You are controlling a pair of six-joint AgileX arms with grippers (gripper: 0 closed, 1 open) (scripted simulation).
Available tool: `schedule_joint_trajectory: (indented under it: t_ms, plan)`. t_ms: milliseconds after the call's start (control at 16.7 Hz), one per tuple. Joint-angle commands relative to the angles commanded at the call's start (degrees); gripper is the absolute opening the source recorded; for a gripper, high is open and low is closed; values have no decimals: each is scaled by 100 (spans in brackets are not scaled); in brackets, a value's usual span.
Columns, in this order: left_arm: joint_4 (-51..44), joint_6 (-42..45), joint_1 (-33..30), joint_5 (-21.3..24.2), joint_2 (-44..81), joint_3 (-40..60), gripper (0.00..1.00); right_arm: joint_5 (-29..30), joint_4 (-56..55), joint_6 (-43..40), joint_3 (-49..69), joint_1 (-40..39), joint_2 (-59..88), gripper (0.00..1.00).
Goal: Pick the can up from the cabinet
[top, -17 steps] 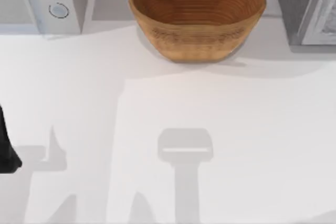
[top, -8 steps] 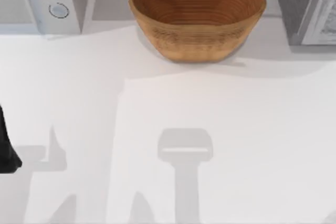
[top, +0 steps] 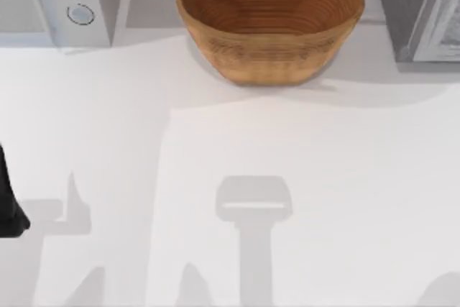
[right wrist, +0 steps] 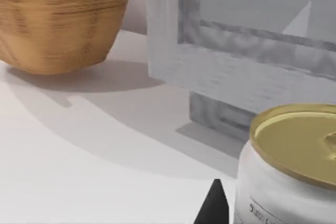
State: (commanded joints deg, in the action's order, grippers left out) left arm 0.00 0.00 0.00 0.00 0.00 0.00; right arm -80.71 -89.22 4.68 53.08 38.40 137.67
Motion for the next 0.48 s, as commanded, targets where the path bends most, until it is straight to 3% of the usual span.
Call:
schedule_joint_trajectory:
  t_ms: [120,480]
  plan:
    - [0,0,0,0,0,0,100,0,0,0,0,0,0,0]
    - [0,0,0,0,0,0,100,0,0,0,0,0,0,45]
